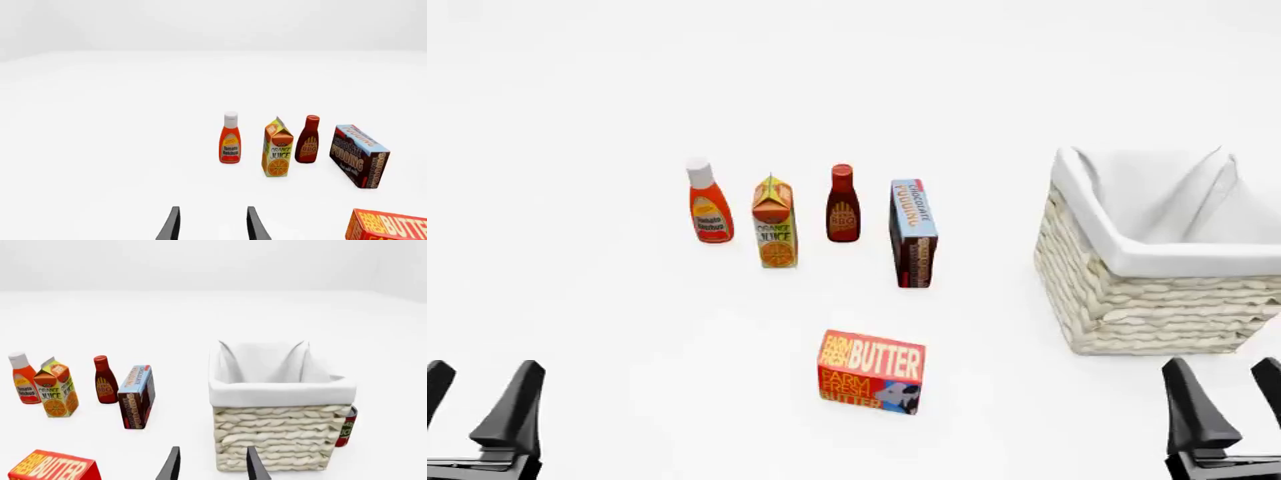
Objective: Pick the butter and place it in the basket.
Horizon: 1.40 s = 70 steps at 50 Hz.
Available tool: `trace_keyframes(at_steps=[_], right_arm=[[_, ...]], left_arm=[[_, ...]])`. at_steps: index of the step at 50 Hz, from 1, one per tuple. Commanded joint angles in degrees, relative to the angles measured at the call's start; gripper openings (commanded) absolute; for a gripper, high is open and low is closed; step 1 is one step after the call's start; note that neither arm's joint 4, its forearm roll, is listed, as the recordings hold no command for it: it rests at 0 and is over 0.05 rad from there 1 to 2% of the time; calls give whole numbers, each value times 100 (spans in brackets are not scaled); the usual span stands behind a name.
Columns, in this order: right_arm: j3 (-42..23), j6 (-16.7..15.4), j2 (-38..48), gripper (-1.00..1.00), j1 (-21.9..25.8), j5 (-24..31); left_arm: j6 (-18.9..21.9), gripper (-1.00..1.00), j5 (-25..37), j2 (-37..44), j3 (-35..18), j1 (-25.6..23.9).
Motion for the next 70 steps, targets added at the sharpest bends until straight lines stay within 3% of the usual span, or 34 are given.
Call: trace_keyframes(at_steps=[1,14,17,34,44,57,59,62,65,70], right_arm=[[-21,15,608,100,-3,-552],[-255,-193,377,100,431,-184],[-320,-216,900,100,398,-500],[-1167,-689,1528,100,1032,-109],[-1846,-1076,1917,100,1549,521],[-2612,-1213,2320,100,1964,1278],[-2743,-1391,2426,100,2035,1385],[-2963,-1396,2574,100,2086,1544],[-3288,-1122,2797,100,2267,1859],[-3843,-932,3012,100,2578,2459]], left_arm=[[0,100,0,0,0,0],[0,100,0,0,0,0],[0,100,0,0,0,0],[0,100,0,0,0,0],[0,100,0,0,0,0],[0,100,0,0,0,0],[0,100,0,0,0,0],[0,100,0,0,0,0],[0,100,0,0,0,0],[0,100,0,0,0,0]])
